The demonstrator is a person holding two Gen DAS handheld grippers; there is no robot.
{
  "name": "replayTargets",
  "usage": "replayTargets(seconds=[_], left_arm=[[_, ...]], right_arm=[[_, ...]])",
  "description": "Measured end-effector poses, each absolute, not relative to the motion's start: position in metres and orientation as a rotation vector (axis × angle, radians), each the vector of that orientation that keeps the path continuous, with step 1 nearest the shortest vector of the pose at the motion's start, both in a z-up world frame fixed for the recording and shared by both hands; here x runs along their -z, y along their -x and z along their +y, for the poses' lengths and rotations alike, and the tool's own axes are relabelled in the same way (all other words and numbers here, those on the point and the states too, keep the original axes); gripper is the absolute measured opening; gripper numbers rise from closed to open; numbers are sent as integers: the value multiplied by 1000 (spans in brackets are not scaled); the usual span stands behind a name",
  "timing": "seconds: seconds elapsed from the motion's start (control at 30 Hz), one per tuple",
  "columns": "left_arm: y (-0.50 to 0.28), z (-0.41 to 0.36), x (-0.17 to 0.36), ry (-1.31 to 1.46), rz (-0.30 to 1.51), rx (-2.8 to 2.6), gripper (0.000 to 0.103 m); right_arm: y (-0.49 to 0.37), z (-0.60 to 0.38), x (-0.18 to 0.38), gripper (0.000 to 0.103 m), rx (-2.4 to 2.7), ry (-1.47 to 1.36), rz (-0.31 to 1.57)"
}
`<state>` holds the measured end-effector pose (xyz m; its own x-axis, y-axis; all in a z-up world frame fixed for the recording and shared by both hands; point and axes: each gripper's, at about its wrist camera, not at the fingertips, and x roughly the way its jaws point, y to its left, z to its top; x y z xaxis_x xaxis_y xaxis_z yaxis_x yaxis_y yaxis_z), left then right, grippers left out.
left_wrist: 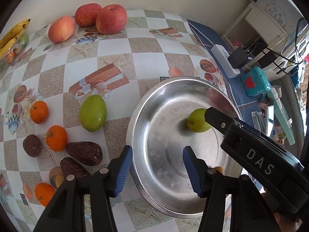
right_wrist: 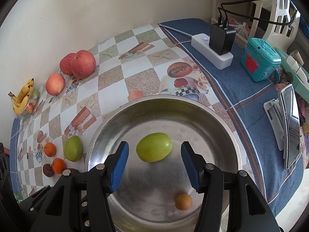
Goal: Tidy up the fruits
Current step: 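Open the right gripper over the basin while the left gripper releases the kiwi, then move both open grippers back from the basin toward the fruits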
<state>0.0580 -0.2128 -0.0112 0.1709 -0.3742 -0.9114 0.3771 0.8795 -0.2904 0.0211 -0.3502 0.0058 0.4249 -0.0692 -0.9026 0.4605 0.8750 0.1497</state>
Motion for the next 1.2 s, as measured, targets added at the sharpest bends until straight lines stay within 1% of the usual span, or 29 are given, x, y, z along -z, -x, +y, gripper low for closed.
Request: replayTargets(seconds=[0.23, 0.3, 0.37, 0.5, 0.57, 0.6, 0.9, 1.0, 1.2], left_arm=[[-72, -185, 12, 24, 1290, 390, 68], [-77, -174, 12, 32, 1281, 337, 73], [-82, -162, 12, 37, 1264, 277, 81], [-92, -138, 10, 24, 1221, 164, 91], [-95, -126, 8, 21, 1199, 127, 102], [-97, -121, 7, 20, 1187, 115, 103], [-103, -91, 7, 7, 1165, 38, 103], [-103, -82, 6, 20, 1162, 25, 103], [-102, -70, 3, 16, 1142, 6, 103]], right_arm=[[-19, -350, -8, 58, 348, -405, 1081], [-20, -350, -8, 58, 346, -403, 1083], [-20, -348, -8, 58, 345, -396, 1085], [-22, -342, -8, 58, 337, -376, 1092], [-23, -338, -8, 58, 325, -370, 1095], [-24, -336, -8, 58, 316, -368, 1096], [-31, -302, -12, 64, 243, -301, 1104], [-34, -291, -12, 70, 217, -275, 1107], [-34, -281, -13, 70, 210, -243, 1109]])
